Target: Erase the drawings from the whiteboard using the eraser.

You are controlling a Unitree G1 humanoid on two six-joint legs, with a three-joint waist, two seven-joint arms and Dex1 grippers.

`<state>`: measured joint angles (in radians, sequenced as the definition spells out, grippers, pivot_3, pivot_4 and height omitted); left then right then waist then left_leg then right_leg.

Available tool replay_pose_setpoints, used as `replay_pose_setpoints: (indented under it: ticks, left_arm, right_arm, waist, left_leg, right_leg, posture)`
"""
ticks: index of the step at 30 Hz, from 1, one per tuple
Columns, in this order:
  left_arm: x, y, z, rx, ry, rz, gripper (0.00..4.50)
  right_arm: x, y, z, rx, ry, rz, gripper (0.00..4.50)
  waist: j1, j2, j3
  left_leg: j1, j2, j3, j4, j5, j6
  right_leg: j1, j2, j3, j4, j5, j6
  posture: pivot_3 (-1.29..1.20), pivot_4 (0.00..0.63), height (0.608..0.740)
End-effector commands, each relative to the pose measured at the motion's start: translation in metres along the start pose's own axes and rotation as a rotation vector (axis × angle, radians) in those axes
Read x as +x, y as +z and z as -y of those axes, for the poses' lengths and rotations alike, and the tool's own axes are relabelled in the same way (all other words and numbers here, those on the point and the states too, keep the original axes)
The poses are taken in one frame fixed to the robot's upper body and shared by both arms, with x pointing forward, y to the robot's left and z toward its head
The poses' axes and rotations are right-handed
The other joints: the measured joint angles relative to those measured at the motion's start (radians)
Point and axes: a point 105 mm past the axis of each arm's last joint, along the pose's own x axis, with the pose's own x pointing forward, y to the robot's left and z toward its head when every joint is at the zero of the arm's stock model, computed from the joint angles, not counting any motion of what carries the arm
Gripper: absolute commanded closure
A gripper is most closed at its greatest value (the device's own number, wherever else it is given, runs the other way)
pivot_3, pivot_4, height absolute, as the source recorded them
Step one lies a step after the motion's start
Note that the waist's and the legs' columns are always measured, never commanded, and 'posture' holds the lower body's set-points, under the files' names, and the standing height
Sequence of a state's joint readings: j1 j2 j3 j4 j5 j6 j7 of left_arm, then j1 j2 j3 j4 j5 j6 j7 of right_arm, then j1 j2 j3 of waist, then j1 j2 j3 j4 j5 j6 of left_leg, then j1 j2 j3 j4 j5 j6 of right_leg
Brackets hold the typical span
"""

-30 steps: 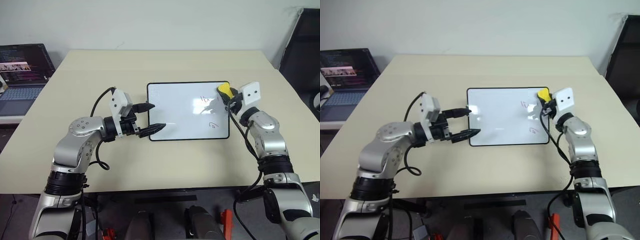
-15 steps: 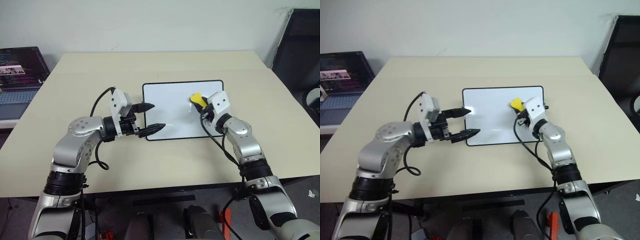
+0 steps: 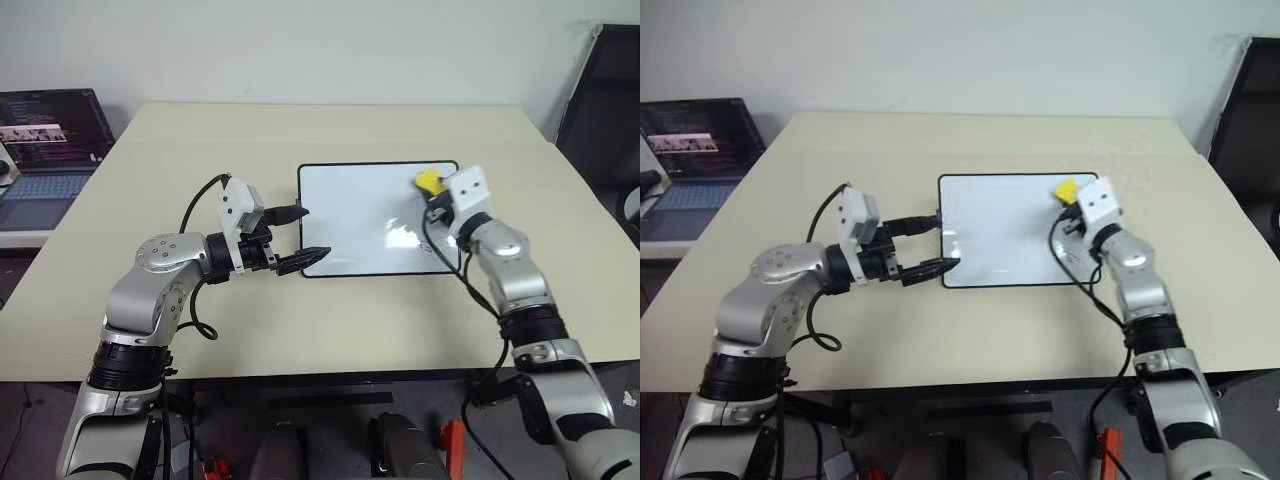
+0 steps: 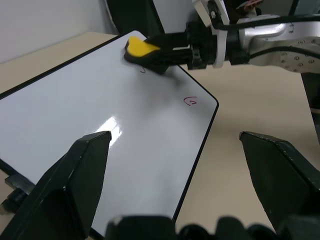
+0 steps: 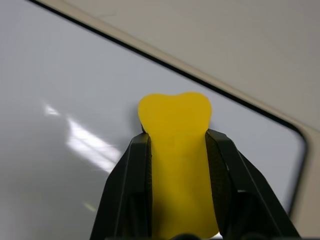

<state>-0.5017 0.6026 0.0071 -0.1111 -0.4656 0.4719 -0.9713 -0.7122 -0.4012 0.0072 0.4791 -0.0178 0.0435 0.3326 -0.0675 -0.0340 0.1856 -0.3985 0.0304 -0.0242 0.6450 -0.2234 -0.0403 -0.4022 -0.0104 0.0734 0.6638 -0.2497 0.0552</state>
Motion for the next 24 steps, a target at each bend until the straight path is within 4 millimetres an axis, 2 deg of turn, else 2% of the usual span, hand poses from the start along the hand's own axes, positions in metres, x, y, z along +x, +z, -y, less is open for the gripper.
replay_pose_setpoints:
  ticks: [1,4,9,14,19,24]
  left_arm:
    - [-0.001,0.013,-0.001,0.049,0.002,0.032,0.00]
    - [0.000,0.013,-0.001,0.048,-0.001,0.031,0.00]
    - [0.001,0.013,-0.002,0.047,-0.007,0.030,0.00]
    - [0.002,0.013,-0.002,0.047,-0.013,0.027,0.00]
    - [0.003,0.013,-0.002,0.046,-0.014,0.027,0.00]
    - [0.002,0.013,-0.002,0.045,-0.010,0.025,0.00]
  right_arm:
    - [-0.014,-0.043,0.019,-0.009,-0.066,-0.153,3.38]
    - [-0.021,-0.049,0.026,-0.016,-0.076,-0.169,3.38]
    - [-0.023,-0.049,0.022,-0.024,-0.058,-0.168,3.38]
    - [-0.020,-0.034,-0.019,-0.002,0.106,-0.106,3.38]
    - [-0.025,-0.030,-0.062,-0.003,0.294,-0.104,3.38]
    - [-0.031,-0.031,-0.073,0.003,0.361,-0.112,3.38]
  waist:
    - [0.002,0.000,0.000]
    - [0.005,-0.001,-0.001]
    - [0.007,-0.003,-0.003]
    - [0.002,-0.003,-0.003]
    - [-0.018,-0.003,-0.003]
    - [-0.020,-0.003,-0.003]
  left_leg:
    - [0.000,0.000,0.000,0.000,0.000,0.000]
    - [0.000,0.000,0.000,0.000,0.000,0.000]
    - [0.001,0.000,0.000,0.000,0.000,0.000]
    - [0.001,0.000,0.000,0.000,0.000,0.000]
    - [0.001,0.001,0.000,-0.001,0.000,0.000]
    - [0.002,0.001,0.000,-0.001,0.000,0.000]
  right_leg:
    - [0.000,0.000,0.000,0.000,0.000,0.000]
    - [0.000,0.000,0.000,0.000,0.000,0.000]
    - [0.002,0.000,0.000,-0.001,0.000,0.000]
    - [0.002,0.000,0.000,-0.001,-0.002,-0.004]
    - [0.001,0.000,0.000,0.000,0.000,0.000]
    - [0.001,0.000,0.000,0.000,0.000,0.000]
  posture:
    - [0.00,0.150,0.740]
    - [0.00,0.150,0.740]
    - [0.00,0.150,0.740]
    - [0.00,0.150,0.740]
    - [0.00,0.150,0.740]
    - [0.00,0.150,0.740]
